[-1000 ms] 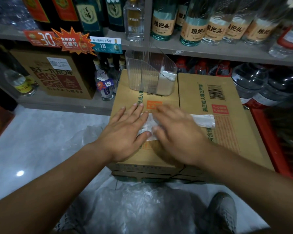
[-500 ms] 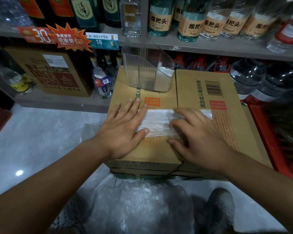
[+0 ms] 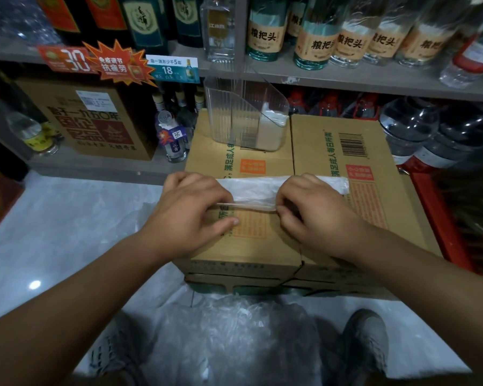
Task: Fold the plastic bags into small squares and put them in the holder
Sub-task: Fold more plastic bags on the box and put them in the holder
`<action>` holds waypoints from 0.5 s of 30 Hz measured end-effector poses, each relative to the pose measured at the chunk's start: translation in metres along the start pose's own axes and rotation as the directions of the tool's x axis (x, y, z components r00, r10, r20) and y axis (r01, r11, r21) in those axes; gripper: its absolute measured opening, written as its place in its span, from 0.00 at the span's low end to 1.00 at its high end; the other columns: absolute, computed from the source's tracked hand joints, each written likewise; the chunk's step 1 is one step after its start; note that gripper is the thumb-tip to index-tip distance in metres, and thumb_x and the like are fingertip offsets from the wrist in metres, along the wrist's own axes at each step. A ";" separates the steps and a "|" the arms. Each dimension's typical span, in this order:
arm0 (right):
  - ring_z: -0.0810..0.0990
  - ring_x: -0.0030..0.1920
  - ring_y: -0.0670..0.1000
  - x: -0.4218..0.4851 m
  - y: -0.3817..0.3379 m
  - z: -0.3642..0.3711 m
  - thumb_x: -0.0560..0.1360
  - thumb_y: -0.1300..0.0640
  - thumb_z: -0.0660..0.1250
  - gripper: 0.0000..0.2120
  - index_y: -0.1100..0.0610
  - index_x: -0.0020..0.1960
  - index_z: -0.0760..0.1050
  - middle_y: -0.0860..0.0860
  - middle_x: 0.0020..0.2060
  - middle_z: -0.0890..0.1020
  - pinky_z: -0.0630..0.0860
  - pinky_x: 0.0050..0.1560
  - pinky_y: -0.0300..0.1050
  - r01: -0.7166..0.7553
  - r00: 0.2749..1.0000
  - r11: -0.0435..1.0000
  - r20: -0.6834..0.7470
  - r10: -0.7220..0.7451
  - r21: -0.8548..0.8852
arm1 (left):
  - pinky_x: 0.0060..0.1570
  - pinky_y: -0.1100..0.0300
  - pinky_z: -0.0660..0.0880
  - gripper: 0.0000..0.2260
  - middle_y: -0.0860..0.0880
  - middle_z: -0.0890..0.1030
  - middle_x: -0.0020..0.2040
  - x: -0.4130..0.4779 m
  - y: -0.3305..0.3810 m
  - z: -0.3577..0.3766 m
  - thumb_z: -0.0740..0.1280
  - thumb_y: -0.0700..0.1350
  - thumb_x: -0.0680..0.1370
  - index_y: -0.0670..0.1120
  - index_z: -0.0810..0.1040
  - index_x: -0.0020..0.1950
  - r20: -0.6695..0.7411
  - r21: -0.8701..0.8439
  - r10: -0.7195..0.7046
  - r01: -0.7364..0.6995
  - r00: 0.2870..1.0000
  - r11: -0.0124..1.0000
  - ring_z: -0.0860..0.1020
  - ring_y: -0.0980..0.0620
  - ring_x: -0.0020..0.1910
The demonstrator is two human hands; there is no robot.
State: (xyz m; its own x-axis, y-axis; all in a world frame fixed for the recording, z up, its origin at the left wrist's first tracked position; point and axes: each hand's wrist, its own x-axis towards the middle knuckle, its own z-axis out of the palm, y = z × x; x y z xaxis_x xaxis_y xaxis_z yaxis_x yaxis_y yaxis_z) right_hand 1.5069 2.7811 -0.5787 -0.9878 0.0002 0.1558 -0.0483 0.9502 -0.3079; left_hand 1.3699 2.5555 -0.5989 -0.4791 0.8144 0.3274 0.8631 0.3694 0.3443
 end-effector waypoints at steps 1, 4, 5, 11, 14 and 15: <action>0.72 0.48 0.49 0.001 0.000 -0.003 0.77 0.55 0.65 0.01 0.50 0.46 0.73 0.45 0.43 0.76 0.73 0.50 0.50 -0.016 1.000 1.000 0.009 0.016 0.027 | 0.55 0.57 0.58 0.15 0.59 0.79 0.47 -0.001 0.000 -0.001 0.64 0.64 0.75 0.55 0.82 0.50 -0.002 0.007 -0.023 0.023 1.000 1.000 0.76 0.54 0.52; 0.73 0.49 0.47 0.002 0.001 -0.013 0.77 0.46 0.67 0.07 0.48 0.49 0.73 0.43 0.45 0.76 0.72 0.49 0.46 -0.079 0.994 0.991 0.077 0.071 0.106 | 0.52 0.56 0.60 0.14 0.59 0.79 0.44 -0.002 0.000 -0.004 0.61 0.62 0.77 0.56 0.82 0.48 -0.005 -0.002 -0.128 0.128 0.992 0.992 0.75 0.55 0.49; 0.73 0.49 0.46 0.003 0.002 -0.016 0.75 0.43 0.69 0.10 0.47 0.51 0.73 0.43 0.46 0.77 0.73 0.48 0.45 -0.102 0.991 0.988 0.100 0.090 0.119 | 0.52 0.55 0.61 0.13 0.58 0.80 0.45 -0.002 0.000 -0.006 0.61 0.61 0.78 0.56 0.82 0.48 -0.008 -0.009 -0.166 0.166 0.986 0.986 0.75 0.54 0.49; 0.77 0.46 0.44 0.015 0.010 -0.020 0.80 0.47 0.66 0.05 0.48 0.50 0.77 0.43 0.44 0.80 0.76 0.46 0.48 -0.280 0.960 0.946 0.053 0.275 0.166 | 0.55 0.48 0.73 0.16 0.55 0.83 0.41 0.007 0.001 -0.012 0.59 0.60 0.78 0.53 0.82 0.48 -0.014 -0.040 -0.369 0.368 0.929 0.929 0.81 0.49 0.45; 0.78 0.44 0.47 0.023 0.015 -0.016 0.81 0.48 0.64 0.06 0.48 0.48 0.76 0.45 0.42 0.80 0.78 0.46 0.52 -0.357 0.933 0.919 0.014 0.360 0.169 | 0.54 0.48 0.75 0.15 0.52 0.84 0.41 0.012 -0.001 -0.010 0.61 0.60 0.79 0.52 0.82 0.49 -0.024 -0.066 -0.479 0.477 0.878 0.877 0.81 0.46 0.45; 0.78 0.43 0.48 0.026 0.016 -0.015 0.81 0.49 0.64 0.06 0.49 0.47 0.76 0.45 0.41 0.80 0.78 0.44 0.51 -0.376 0.924 0.911 0.002 0.381 0.168 | 0.51 0.49 0.76 0.13 0.53 0.83 0.41 0.014 -0.001 -0.009 0.63 0.59 0.79 0.52 0.82 0.48 -0.035 -0.076 -0.510 0.507 0.859 0.859 0.81 0.46 0.45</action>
State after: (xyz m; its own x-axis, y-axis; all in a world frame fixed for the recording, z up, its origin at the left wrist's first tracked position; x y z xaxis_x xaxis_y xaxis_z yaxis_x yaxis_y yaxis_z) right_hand 1.4828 2.8007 -0.5650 -0.9319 0.3620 0.0248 0.3027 0.8133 -0.4969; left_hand 1.3608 2.5622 -0.5868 -0.8576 0.4958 0.1367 0.4865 0.6960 0.5281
